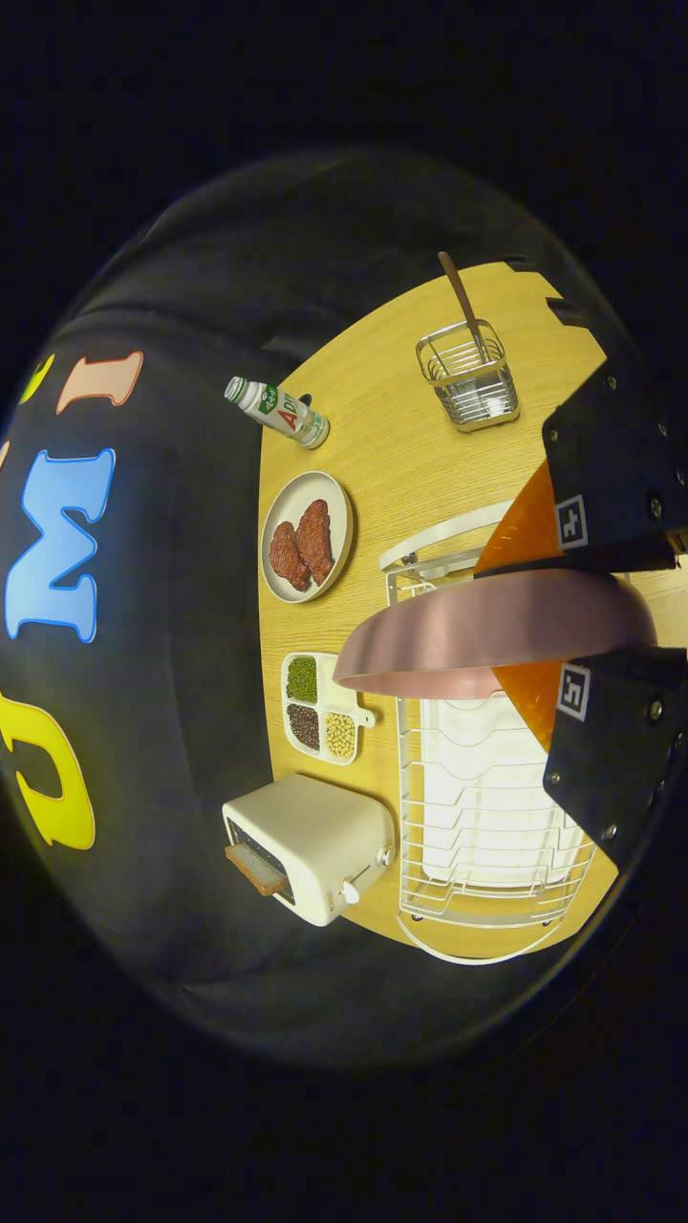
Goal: Take the plate from the dish rack, then take the spoon from the basket and place it into the plate.
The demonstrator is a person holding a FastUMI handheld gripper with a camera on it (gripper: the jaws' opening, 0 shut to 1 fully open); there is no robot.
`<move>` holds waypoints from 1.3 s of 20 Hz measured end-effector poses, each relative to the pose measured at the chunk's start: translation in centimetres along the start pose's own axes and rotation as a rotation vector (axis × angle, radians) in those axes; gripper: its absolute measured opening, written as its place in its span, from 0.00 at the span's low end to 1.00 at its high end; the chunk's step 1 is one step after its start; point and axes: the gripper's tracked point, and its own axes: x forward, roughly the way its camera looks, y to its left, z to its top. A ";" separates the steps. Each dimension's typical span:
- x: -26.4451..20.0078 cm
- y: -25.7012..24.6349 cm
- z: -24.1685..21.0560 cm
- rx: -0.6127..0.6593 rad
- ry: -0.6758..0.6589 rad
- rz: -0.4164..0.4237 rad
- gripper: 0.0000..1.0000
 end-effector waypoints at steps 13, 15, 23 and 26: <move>-3.7 -0.1 1.5 -0.127 -0.050 -0.110 0.29; -4.8 -0.7 1.4 -0.126 -0.063 -0.124 0.29; -11.8 -2.3 -1.7 -0.140 -0.117 -0.112 0.29; -14.2 -2.7 -4.9 -0.128 -0.123 -0.083 0.29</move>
